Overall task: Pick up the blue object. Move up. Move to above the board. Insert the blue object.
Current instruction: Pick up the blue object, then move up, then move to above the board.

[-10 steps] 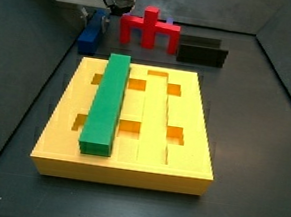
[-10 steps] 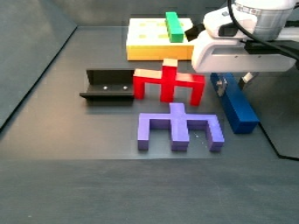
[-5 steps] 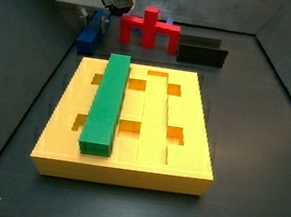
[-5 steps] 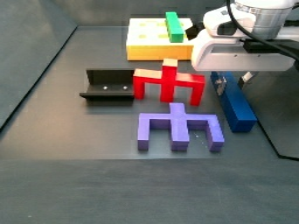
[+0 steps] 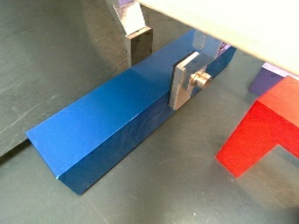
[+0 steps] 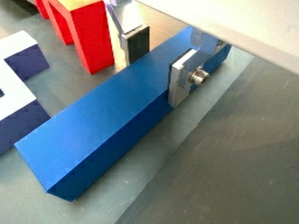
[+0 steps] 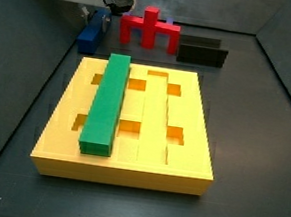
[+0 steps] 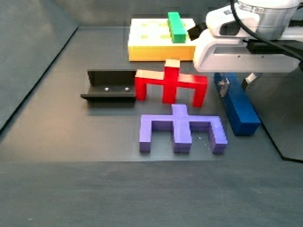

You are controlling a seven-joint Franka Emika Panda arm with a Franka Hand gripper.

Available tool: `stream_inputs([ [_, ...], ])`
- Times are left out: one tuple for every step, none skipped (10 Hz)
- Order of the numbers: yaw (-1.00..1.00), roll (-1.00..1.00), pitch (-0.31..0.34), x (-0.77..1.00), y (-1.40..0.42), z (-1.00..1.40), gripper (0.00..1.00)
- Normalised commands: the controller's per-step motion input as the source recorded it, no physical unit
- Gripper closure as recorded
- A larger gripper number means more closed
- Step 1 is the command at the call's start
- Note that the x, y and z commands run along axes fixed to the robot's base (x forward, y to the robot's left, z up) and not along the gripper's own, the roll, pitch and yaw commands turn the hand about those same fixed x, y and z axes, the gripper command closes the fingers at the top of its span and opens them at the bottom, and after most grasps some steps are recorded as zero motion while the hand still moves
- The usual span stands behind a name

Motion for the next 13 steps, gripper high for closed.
stream_inputs([
  [0.00, 0.00, 0.000, 0.00, 0.00, 0.00, 1.00],
  [0.00, 0.00, 0.000, 0.00, 0.00, 0.00, 1.00],
  [0.00, 0.00, 0.000, 0.00, 0.00, 0.00, 1.00],
  [0.00, 0.00, 0.000, 0.00, 0.00, 0.83, 1.00],
  [0.06, 0.00, 0.017, -0.04, 0.04, 0.81, 1.00],
  [0.05, -0.01, 0.053, -0.07, 0.03, 0.66, 1.00],
  [0.02, 0.01, 0.039, -0.04, 0.01, 0.29, 1.00],
  [0.00, 0.00, 0.000, 0.00, 0.00, 1.40, 1.00],
  [-0.01, 0.00, 0.016, -0.01, -0.01, 1.40, 1.00],
  [-0.01, 0.00, 0.035, -0.05, -0.01, 1.40, 1.00],
  [-0.01, 0.01, 0.019, -0.02, 0.00, 1.40, 1.00],
  [0.00, 0.01, 0.062, 0.03, 0.01, 1.40, 1.00],
  [0.00, 0.00, 0.101, 0.05, 0.01, 1.40, 1.00],
])
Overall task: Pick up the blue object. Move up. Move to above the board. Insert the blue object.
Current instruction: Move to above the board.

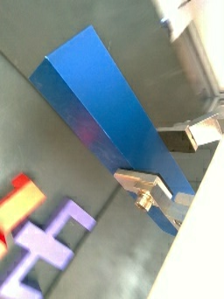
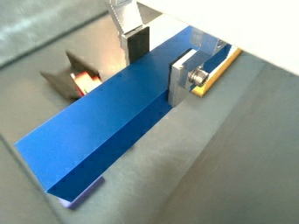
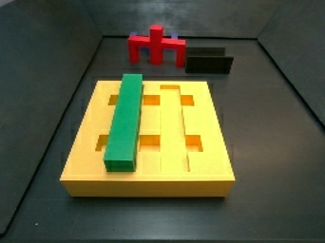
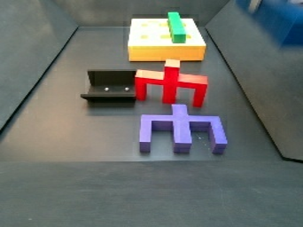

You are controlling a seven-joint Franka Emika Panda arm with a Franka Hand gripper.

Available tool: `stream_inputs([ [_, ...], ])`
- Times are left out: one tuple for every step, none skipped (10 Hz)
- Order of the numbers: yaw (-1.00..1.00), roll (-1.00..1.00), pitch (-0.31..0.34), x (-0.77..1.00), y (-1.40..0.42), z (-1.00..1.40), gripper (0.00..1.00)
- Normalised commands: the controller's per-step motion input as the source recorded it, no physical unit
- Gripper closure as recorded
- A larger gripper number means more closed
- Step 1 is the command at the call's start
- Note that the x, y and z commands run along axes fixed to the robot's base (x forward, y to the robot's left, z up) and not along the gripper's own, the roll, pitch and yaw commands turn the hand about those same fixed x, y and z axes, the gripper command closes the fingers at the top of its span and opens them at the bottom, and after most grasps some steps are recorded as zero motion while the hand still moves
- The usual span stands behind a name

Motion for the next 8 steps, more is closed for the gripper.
stream_inputs([
  [0.00, 0.00, 0.091, 0.02, -0.01, 0.73, 1.00],
  [0.00, 0.00, 0.091, 0.02, -0.01, 0.73, 1.00],
  [0.00, 0.01, 0.028, 0.07, 0.00, 0.66, 1.00],
  [0.00, 0.00, 0.061, 0.04, 0.00, 0.59, 1.00],
  [0.00, 0.00, 0.048, 0.03, -0.01, 0.37, 1.00],
  [0.06, 0.03, 0.262, 0.76, -1.40, 0.20, 1.00],
  [0.06, 0.04, 0.280, 0.76, -1.40, 0.17, 1.00],
  [0.06, 0.05, 0.314, 0.79, -1.40, 0.17, 1.00],
])
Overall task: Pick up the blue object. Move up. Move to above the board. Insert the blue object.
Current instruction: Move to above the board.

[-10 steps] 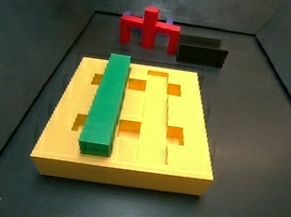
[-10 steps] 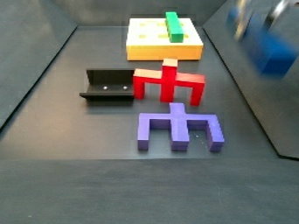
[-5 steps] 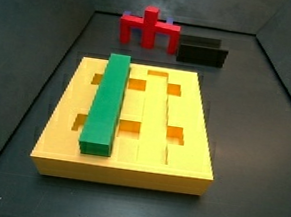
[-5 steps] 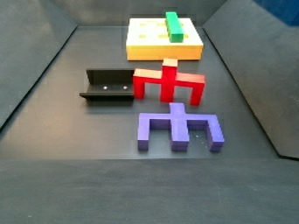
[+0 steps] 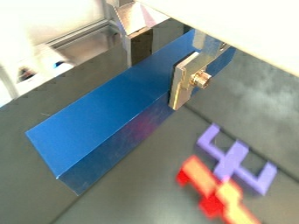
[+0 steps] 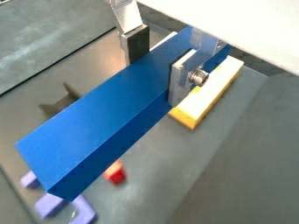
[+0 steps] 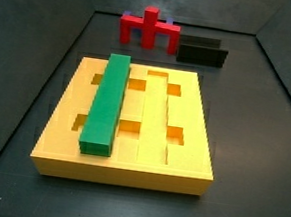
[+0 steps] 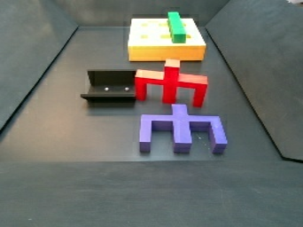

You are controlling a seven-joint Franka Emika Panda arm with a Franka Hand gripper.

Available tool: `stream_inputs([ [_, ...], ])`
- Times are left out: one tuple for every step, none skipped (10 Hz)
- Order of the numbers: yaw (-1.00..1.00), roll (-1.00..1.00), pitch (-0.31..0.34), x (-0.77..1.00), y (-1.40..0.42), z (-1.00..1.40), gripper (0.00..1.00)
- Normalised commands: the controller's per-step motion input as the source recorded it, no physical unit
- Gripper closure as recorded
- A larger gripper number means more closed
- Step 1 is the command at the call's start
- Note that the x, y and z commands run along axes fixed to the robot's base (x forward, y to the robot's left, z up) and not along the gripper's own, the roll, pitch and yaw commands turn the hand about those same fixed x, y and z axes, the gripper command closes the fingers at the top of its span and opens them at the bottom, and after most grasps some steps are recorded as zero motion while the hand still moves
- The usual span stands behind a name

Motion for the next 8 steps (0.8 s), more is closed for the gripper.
stream_inputs([
  [0.01, -0.04, 0.262, 0.82, -1.40, 0.18, 1.00],
  [0.02, 0.00, 0.210, 0.81, -1.40, 0.18, 1.00],
  [0.02, 0.02, 0.156, 0.82, -1.40, 0.19, 1.00],
  [0.01, -0.02, 0.141, 0.84, -1.40, 0.19, 1.00],
  [0.02, 0.03, 0.133, 0.86, -1.40, 0.20, 1.00],
  [0.01, 0.05, 0.150, 0.91, -1.40, 0.21, 1.00],
  [0.01, 0.08, 0.188, 0.43, -0.53, 0.08, 1.00],
  [0.01, 0.08, 0.171, 0.23, -0.23, 0.05, 1.00],
])
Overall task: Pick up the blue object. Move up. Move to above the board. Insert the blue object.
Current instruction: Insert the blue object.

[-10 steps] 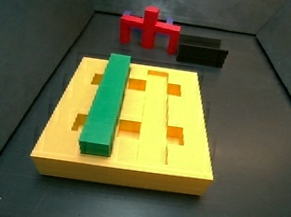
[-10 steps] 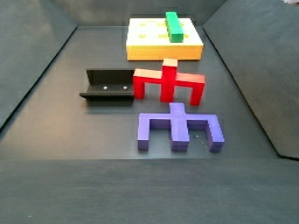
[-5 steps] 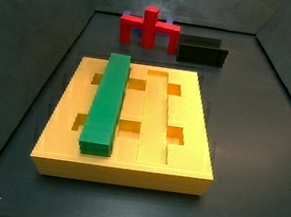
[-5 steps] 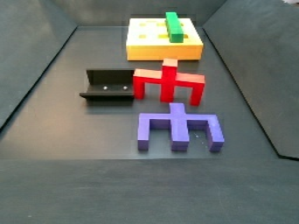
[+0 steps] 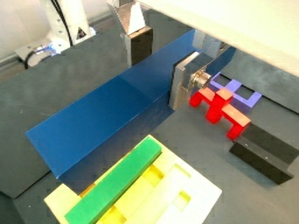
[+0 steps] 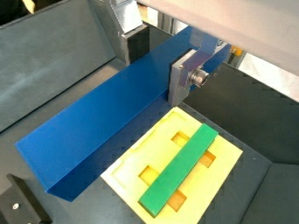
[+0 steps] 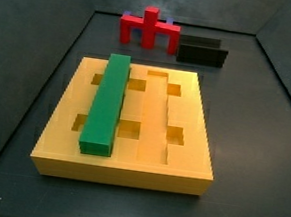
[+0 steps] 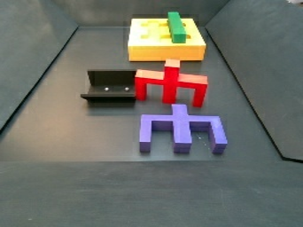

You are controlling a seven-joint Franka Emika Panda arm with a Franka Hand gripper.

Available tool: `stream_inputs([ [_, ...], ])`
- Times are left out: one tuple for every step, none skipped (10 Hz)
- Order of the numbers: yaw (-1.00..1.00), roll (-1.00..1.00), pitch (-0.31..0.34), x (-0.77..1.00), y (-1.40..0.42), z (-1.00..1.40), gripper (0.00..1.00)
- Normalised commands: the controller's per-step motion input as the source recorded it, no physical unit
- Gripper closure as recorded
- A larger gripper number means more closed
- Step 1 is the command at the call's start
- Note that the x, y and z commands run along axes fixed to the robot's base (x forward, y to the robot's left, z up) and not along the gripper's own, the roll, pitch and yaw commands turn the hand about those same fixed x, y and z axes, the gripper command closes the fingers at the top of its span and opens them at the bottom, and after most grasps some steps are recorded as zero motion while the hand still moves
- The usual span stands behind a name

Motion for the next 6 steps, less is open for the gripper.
stream_inputs([
  [0.00, -0.01, 0.000, 0.00, 0.00, -0.01, 1.00],
  [0.08, -0.04, -0.107, 0.00, -0.11, -0.69, 1.00],
  [0.09, -0.05, -0.124, 0.00, -0.13, -0.90, 1.00],
  [0.11, -0.02, -0.117, 0.07, -0.26, -0.94, 1.00],
  [0.14, 0.00, -0.123, 0.07, -0.39, -0.96, 1.00],
  [0.17, 0.00, -0.119, 0.09, -0.41, -0.96, 1.00],
])
